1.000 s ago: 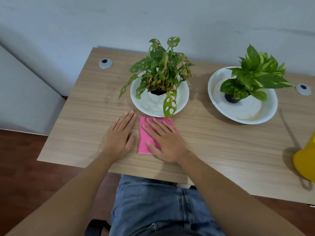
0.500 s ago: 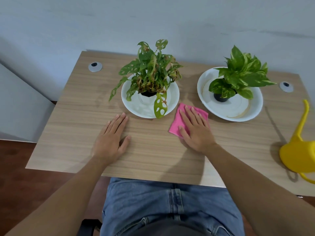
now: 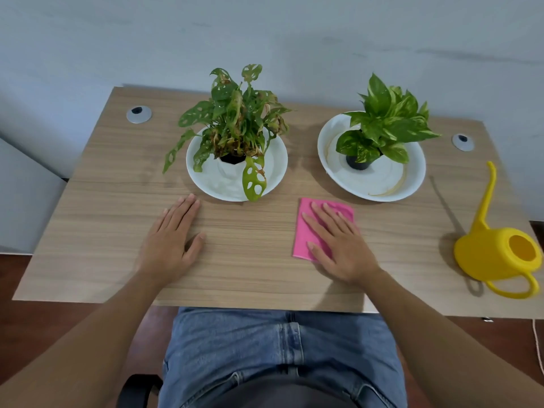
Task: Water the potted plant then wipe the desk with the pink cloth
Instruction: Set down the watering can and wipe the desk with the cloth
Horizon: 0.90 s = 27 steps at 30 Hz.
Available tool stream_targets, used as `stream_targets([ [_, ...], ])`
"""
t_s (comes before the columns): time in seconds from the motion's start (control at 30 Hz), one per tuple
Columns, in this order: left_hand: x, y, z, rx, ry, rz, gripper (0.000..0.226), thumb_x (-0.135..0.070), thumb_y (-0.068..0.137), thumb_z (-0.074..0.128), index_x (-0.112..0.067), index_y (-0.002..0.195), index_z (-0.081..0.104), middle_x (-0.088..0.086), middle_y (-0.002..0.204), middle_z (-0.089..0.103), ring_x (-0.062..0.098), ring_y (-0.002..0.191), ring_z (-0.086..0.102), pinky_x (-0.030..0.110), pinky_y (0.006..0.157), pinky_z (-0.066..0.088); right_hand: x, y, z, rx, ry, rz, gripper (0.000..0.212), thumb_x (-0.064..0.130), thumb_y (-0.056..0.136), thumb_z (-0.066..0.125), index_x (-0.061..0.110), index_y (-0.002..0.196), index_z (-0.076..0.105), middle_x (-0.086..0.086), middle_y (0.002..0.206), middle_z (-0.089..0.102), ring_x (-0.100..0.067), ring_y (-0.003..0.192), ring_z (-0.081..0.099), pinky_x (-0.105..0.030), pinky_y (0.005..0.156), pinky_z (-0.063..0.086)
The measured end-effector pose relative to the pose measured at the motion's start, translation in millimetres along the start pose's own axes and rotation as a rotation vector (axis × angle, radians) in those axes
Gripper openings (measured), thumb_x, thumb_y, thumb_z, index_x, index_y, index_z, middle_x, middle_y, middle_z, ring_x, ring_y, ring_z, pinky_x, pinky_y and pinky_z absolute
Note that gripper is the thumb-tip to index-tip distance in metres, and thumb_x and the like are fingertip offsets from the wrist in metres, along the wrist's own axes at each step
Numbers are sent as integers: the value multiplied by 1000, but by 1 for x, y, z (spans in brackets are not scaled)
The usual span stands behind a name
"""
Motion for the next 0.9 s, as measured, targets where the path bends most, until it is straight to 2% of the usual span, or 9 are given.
stream_targets([
  [0.2, -1, 0, 0, -14, 8, -1, 76, -52, 109, 39, -20, 176, 23, -5, 185, 17, 16, 171, 17, 52, 137, 21, -61, -50, -16, -10, -32, 182, 74, 58, 111, 34, 38, 176, 5, 10, 185, -2, -15, 171, -5, -55, 136, 13],
  [0.43, 2, 1, 2, -4, 20, -7, 76, -53, 109, 37, -20, 176, 22, -5, 185, 17, 14, 171, 15, 51, 137, 21, -58, -49, -9, -14, -108, 205, 74, 56, 111, 30, 33, 177, 5, 4, 185, 0, -20, 171, -3, -54, 136, 14],
  [0.63, -1, 2, 2, -3, 29, -10, 75, -52, 110, 39, -20, 176, 24, -4, 185, 19, 14, 171, 14, 49, 137, 21, -27, -20, -2, 3, -102, 90, 75, 55, 111, 32, 31, 177, 6, 6, 185, -2, -21, 172, -2, -56, 135, 16],
  [0.9, 0, 1, -1, -25, 33, -20, 75, -51, 110, 41, -18, 175, 26, -3, 184, 20, 13, 171, 14, 46, 138, 18, 52, 47, 15, 26, -99, -101, 72, 55, 114, 35, 33, 177, 8, 7, 185, -2, -20, 171, -4, -55, 135, 13],
])
Point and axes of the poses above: each hand's wrist, its own y-axis towards the middle knuckle, its own z-axis out of the palm, x = y × z, the point moved 4 cm from there along y, towards the middle knuckle
